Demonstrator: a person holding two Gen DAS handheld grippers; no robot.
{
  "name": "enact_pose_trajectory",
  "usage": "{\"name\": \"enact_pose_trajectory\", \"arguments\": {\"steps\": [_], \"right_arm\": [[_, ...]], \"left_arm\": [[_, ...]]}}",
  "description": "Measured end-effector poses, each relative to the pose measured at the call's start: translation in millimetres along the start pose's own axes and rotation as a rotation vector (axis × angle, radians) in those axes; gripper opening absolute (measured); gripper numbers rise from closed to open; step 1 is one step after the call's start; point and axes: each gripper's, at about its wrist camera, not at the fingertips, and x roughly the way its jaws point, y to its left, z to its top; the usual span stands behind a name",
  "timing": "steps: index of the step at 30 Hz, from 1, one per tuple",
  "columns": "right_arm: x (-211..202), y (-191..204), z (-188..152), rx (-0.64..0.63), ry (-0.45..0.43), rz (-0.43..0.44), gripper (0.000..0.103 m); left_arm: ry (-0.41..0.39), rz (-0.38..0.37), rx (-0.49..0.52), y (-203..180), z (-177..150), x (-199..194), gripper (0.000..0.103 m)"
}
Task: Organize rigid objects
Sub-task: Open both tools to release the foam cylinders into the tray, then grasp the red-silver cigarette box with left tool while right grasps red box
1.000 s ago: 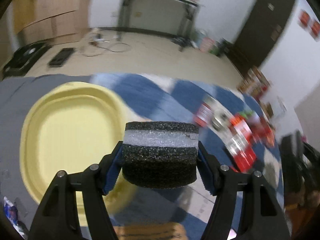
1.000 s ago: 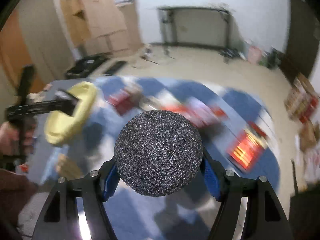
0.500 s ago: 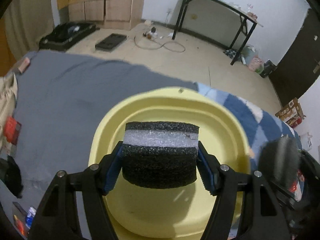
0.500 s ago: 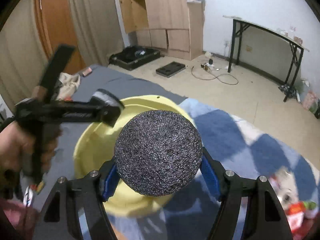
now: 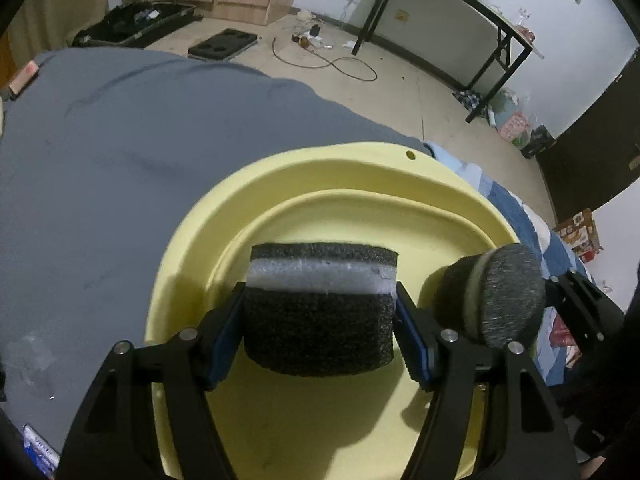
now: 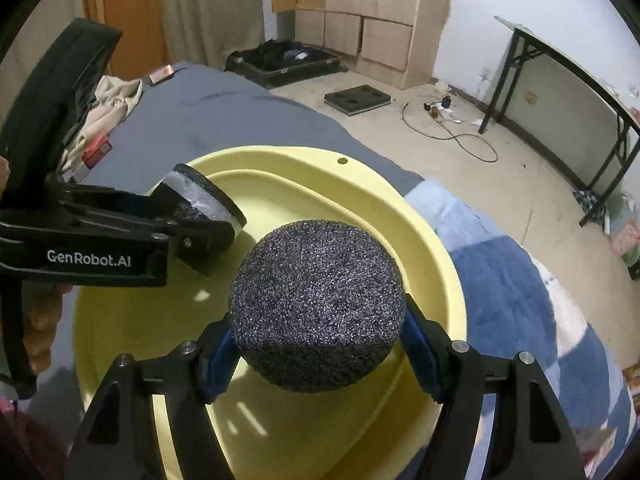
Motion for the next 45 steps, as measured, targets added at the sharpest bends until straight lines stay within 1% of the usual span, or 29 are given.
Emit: {"name": "enact_pose_trajectory", "arguments": {"steps": [3,5,6,7,9,10,13,16,17,19,21,22,24,25,26,27,28,29,32,35,37,38,40,42,43,45], "right_arm": [[22.1,2.8,10.5,-0.037,0.010,-0.017,0.074],[24.6,7.4,13.6,-0.050,0.007,-0.023,0.078],[24.6,10.2,14.3,-0.056,0.006,-0.020,0.083],[23.0,13.1,13.6,-0.064,0.007,-0.018,0.087],[16.8,15.0,11.5,-0.059,0.001,-0.015,0.092],[9.0,14.7,10.0,-0.041,-0.019,-0.003,0.095],[-23.0,5.2,-6.3,0.022,-0.082,0.027,0.103],[-65.2,-7.2,-23.5,0.086,-0.141,0.033,0.103],[-81.9,-13.1,-30.7,0.100,-0.160,0.030,0.103],[-116.1,-31.3,-49.1,0.137,-0.192,0.014,0.103],[-147.9,-53.2,-72.4,0.177,-0.206,-0.001,0.103],[-165.9,-66.8,-86.7,0.197,-0.205,-0.026,0.103],[-198.2,-94.6,-117.9,0.230,-0.191,-0.083,0.103],[-218.4,-108.8,-140.0,0.234,-0.186,-0.122,0.103],[-232.9,-120.0,-157.4,0.234,-0.181,-0.165,0.103],[-247.7,-133.0,-178.0,0.241,-0.175,-0.216,0.103],[-262.1,-148.5,-203.1,0.276,-0.157,-0.274,0.103],[-271.9,-161.7,-224.3,0.325,-0.137,-0.313,0.103],[-294.6,-204.4,-296.0,0.579,-0.109,-0.411,0.103],[-291.7,-234.5,-360.2,0.848,-0.114,-0.459,0.103],[-273.9,-243.0,-375.4,0.928,-0.110,-0.422,0.103],[-266.7,-243.8,-378.7,0.932,-0.096,-0.416,0.103],[-253.0,-252.0,-377.5,0.932,-0.077,-0.421,0.103],[-246.1,-263.3,-372.4,0.949,-0.061,-0.432,0.103],[-245.4,-269.5,-372.8,0.964,-0.052,-0.444,0.103],[-237.7,-282.6,-370.9,0.999,-0.063,-0.430,0.103]], "left_arm": [[-0.008,-0.005,-0.012,0.2,0.6,1.7,0.070],[-0.006,0.001,-0.011,-1.2,-0.5,1.9,0.071],[-0.005,0.003,-0.005,-3.1,-1.1,0.9,0.076],[-0.008,-0.002,-0.007,-4.8,-2.4,-2.9,0.086],[-0.042,-0.011,-0.021,-4.4,-2.2,-15.0,0.100],[-0.067,-0.023,-0.024,-5.4,0.1,-22.7,0.103],[-0.118,-0.034,-0.018,-10.4,7.1,-48.0,0.103],[-0.149,-0.064,-0.013,-24.9,16.2,-71.6,0.103],[-0.157,-0.084,0.006,-38.2,17.2,-78.9,0.103],[-0.155,-0.113,0.062,-65.2,15.2,-85.5,0.103],[-0.134,-0.160,0.149,-106.4,5.7,-88.0,0.103],[-0.119,-0.182,0.201,-131.0,-2.2,-86.4,0.103],[-0.098,-0.202,0.281,-166.2,-19.0,-82.0,0.103],[-0.091,-0.202,0.321,-185.9,-29.2,-77.1,0.103],[-0.076,-0.182,0.362,-209.1,-42.0,-67.4,0.103],[-0.054,-0.160,0.395,-222.1,-52.1,-58.7,0.103],[-0.029,-0.143,0.428,-235.0,-62.7,-49.6,0.103],[-0.010,-0.137,0.464,-248.8,-72.9,-40.5,0.103],[0.008,-0.116,0.528,-275.1,-85.9,-26.4,0.103],[-0.005,-0.096,0.560,-293.6,-88.6,-18.2,0.103],[-0.012,-0.099,0.562,-303.6,-83.5,-13.6,0.103],[-0.018,-0.097,0.562,-309.1,-83.8,-9.2,0.103],[-0.027,-0.083,0.567,-314.1,-82.2,-3.3,0.103],[-0.029,-0.051,0.560,-316.9,-81.1,3.9,0.103],[-0.025,-0.050,0.548,-317.0,-80.4,7.0,0.103],[-0.016,-0.057,0.531,-318.2,-80.1,12.4,0.103]]}}
